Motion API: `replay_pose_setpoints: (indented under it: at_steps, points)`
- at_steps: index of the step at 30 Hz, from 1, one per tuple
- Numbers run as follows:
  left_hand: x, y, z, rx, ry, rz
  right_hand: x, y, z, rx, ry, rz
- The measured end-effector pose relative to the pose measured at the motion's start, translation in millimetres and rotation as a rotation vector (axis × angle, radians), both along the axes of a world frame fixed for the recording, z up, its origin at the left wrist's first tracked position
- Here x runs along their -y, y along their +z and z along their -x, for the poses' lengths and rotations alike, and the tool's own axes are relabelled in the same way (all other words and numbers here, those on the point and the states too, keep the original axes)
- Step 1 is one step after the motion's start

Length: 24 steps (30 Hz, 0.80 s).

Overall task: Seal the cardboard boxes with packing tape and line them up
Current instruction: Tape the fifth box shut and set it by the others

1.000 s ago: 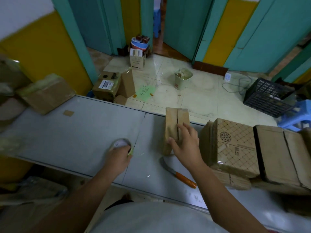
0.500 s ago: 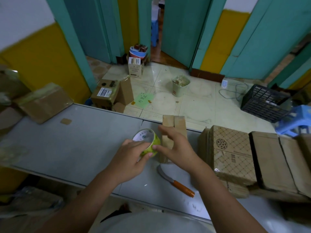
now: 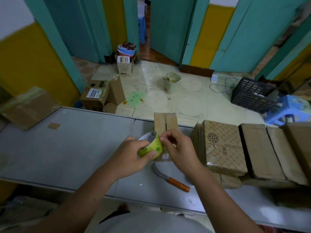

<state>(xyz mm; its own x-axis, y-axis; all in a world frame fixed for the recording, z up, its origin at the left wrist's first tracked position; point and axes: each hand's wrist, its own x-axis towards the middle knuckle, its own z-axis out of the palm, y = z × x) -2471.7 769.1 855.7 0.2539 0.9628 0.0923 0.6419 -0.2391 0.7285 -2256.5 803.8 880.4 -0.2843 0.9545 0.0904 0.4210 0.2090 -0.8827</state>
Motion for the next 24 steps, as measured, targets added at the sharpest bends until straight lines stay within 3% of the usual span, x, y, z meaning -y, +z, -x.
replay_pose_setpoints:
  at_steps: [6, 12, 17, 22, 24]
  points:
    - [-7.6, 11.2, -6.3, 0.375, -0.133, 0.225, -0.9, -3.0, -5.0, -0.142, -0.04, 0.18]
    - [-12.8, 8.0, -12.3, 0.505, -0.054, 0.231, -5.6, 2.2, -15.5, -0.295, -0.047, 0.295]
    - [-15.6, 4.8, -11.0, 0.414, -0.069, 0.26, -5.0, -1.4, -19.8, -0.208, -0.046, 0.285]
    - [-22.8, 2.2, -8.5, 0.026, 0.028, 0.234, -5.5, 4.5, -33.8, -0.214, -0.014, 0.31]
    - [-26.0, 3.5, -9.4, -0.028, 0.097, 0.27, -4.1, 5.1, -32.1, -0.225, -0.013, 0.322]
